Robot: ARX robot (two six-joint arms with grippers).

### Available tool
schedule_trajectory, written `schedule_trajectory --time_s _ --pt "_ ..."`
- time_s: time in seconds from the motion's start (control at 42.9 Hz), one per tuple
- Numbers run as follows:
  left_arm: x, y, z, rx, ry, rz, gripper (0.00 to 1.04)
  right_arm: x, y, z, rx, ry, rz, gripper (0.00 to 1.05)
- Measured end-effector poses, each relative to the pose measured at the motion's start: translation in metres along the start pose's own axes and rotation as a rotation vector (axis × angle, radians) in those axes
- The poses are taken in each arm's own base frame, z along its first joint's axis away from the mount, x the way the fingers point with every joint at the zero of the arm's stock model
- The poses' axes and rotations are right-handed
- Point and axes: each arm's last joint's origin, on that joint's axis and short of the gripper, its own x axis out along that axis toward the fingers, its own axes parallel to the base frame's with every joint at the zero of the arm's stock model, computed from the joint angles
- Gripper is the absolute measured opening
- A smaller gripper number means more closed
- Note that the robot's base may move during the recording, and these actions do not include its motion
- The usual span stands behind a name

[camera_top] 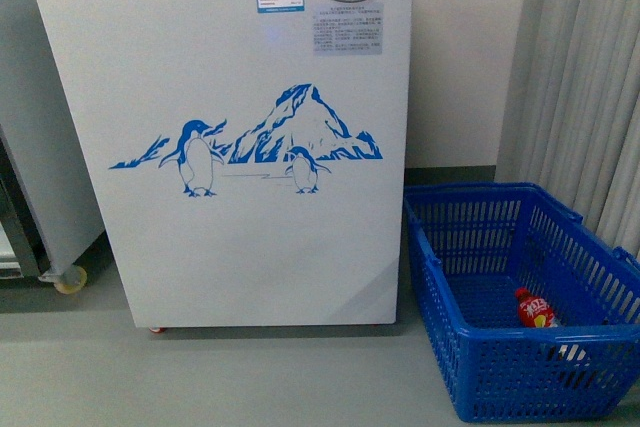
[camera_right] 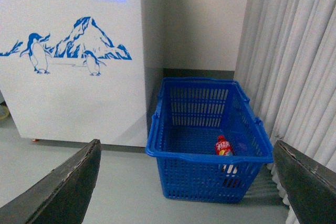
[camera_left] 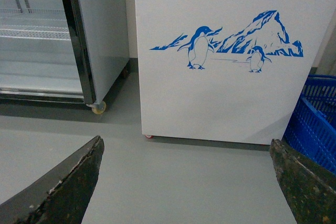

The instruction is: Put drink in fridge

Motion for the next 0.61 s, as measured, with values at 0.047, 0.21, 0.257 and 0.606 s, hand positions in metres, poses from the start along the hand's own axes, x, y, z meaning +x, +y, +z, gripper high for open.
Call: schedule_trajectory --time_s 0.047,0.21,0.257,0.606 --pt "0.0 0.0 0.0 0.0 0.0 0.0 0.97 0.0 0.0 0.0 0.0 0.0 0.0 0.98" --pt "0.0 0.0 0.0 0.0 0.0 0.0 0.97 0.0 0.0 0.0 0.0 0.0 0.0 0.98" --pt "0.0 0.0 0.0 0.0 0.0 0.0 0.97 0.0 0.0 0.0 0.0 0.0 0.0 0.98" --pt "0.0 0.0 0.0 0.0 0.0 0.0 0.97 0.0 0.0 0.0 0.0 0.0 0.0 0.98"
